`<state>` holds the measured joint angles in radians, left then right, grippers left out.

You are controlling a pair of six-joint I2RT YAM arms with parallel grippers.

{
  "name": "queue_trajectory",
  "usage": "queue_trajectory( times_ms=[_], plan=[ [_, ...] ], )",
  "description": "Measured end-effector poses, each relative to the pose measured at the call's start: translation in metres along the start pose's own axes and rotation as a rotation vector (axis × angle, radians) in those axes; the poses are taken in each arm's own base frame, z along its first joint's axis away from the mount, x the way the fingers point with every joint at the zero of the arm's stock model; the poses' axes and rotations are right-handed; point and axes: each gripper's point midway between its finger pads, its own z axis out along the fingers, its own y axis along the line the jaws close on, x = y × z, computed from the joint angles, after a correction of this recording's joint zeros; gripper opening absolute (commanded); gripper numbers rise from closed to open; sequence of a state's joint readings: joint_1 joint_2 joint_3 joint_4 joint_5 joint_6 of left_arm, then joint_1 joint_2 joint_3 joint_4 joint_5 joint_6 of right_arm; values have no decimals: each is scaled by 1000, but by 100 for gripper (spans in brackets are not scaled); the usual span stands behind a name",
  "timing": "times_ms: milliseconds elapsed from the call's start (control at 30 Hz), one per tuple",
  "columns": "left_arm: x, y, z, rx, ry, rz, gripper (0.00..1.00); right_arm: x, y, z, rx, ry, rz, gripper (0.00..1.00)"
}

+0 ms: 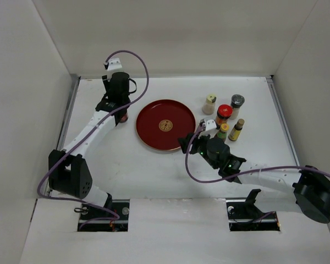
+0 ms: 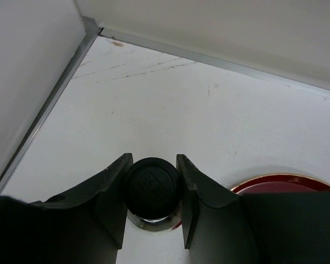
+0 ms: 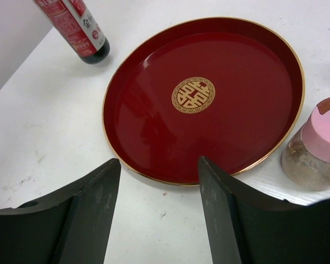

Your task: Organize the condiment bottles

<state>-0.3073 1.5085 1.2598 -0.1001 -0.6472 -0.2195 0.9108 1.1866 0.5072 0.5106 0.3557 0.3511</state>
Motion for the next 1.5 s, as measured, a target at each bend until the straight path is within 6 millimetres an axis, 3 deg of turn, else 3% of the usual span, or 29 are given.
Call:
queue_trajectory(
  times_ms=[133, 367, 533, 667, 933, 1167, 1333, 1500],
  plan=[
    [-22, -29, -25, 79, -49, 4, 17, -2, -2, 0, 2, -12, 9, 69],
    [-41, -89, -63, 240, -101, -16, 16, -3, -10, 2, 23, -23, 21, 70],
    [-50, -116, -59, 277, -121, -32, 15, -5, -13, 2, 32, -30, 26, 71],
    [-35, -132, -49, 284, -100, -10, 15, -3, -17, 1, 41, -29, 28, 71],
    [6, -149, -30, 286, -33, 54, 15, -7, -18, 0, 40, -40, 32, 71],
    [3, -152, -27, 291, -54, 33, 18, -7, -18, 0, 41, -40, 32, 71],
    [25, -150, -23, 290, -43, 27, 21, -7, -18, 0, 41, -40, 32, 71],
    [25, -150, -23, 296, -77, -10, 20, -7, -18, 0, 41, -40, 32, 71]
  ],
)
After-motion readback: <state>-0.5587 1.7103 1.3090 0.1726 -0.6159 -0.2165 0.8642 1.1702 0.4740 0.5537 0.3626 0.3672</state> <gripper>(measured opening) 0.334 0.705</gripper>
